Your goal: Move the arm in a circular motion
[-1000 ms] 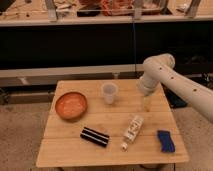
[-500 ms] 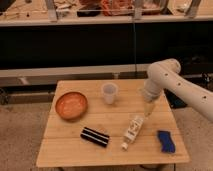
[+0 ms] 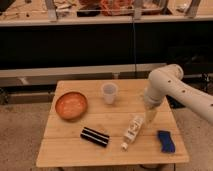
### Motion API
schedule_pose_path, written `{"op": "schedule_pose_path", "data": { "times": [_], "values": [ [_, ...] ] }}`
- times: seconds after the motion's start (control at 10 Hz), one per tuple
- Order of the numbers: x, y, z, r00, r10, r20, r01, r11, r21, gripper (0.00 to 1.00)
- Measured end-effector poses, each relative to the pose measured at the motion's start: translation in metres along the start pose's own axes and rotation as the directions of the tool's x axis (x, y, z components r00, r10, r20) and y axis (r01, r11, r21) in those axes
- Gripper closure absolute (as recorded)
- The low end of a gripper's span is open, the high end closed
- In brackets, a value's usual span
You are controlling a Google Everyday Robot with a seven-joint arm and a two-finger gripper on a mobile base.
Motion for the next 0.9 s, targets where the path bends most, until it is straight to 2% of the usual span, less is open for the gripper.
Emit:
{"op": "schedule_pose_path", "data": {
  "times": [0.1, 0.4, 0.5, 0.8, 0.9],
  "values": [
    [-0.015, 0.005, 0.000, 1.000, -0.018, -0.004, 0.018, 1.000, -0.007, 0.20],
    [-0.032, 0.012, 0.000, 0.999, -0.047, -0.019, 0.046, 0.999, -0.017, 0.20],
    [-0.045, 0.016, 0.001, 0.998, -0.059, -0.022, 0.059, 0.998, -0.023, 0.20],
    [-0.077, 0.007, 0.002, 0.992, -0.122, -0.026, 0.122, 0.992, -0.028, 0.20],
    [-0.080, 0.006, 0.002, 0.990, -0.138, -0.037, 0.137, 0.990, -0.033, 0.20]
  ]
}}
